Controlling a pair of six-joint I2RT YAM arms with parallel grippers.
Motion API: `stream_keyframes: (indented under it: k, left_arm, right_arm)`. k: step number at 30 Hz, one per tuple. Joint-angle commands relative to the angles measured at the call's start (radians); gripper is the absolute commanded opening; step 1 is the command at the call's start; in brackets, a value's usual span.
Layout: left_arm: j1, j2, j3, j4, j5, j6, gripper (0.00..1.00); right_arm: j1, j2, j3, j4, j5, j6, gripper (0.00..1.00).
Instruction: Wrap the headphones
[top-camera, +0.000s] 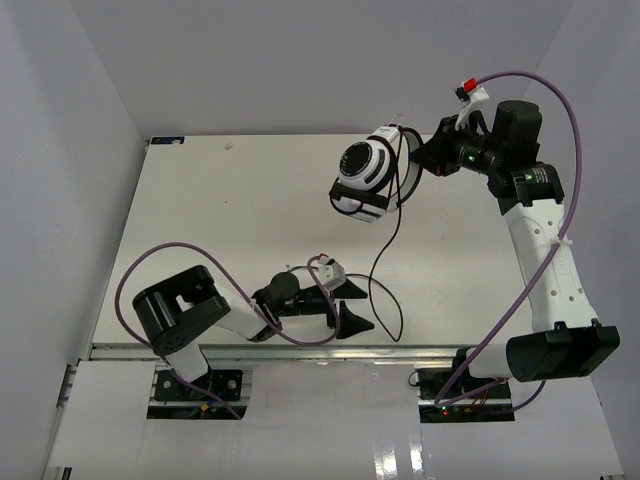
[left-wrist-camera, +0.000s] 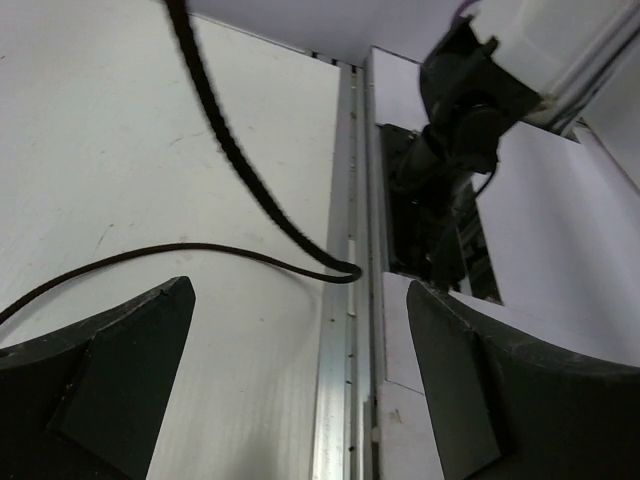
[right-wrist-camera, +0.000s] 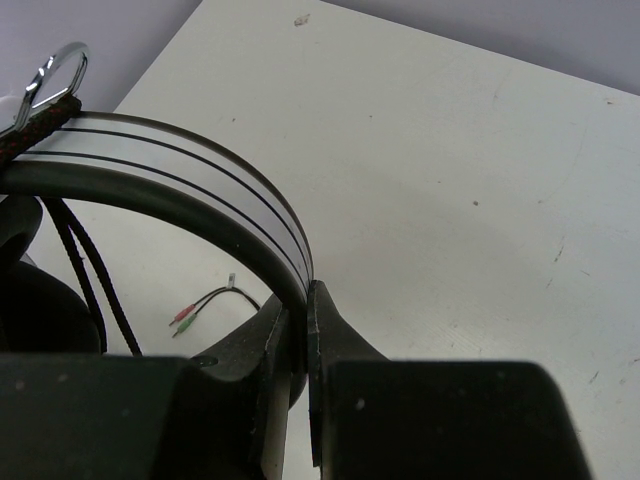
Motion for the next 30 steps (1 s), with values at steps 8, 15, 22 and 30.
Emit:
stream_keyframes:
  k: [8, 15, 22, 30]
  left_arm:
    - [-0.169, 0.269, 0.155, 0.326, -0.43, -0.056, 0.97]
    - [-0.214, 0.358, 0.201, 0.468, -0.553, -0.098, 0.73]
    - [-0.215, 0.265, 0.086, 0.449, -0.571, -0.086, 0.89]
    - [-0.215, 0.011, -0.041, 0.134, -0.706, -0.062, 0.94]
  right_arm:
    - [-0.015, -0.046, -0.007, 0.072, -0.047, 0.102, 0.08]
    - [-0.022, -0.064, -0.027, 0.079, -0.031, 0.117, 0.08]
    - [-0.026, -0.061, -0.029, 0.079, -0.02, 0.109, 0.08]
    - [-0.028, -0.063, -0.038, 0.082, -0.02, 0.107, 0.08]
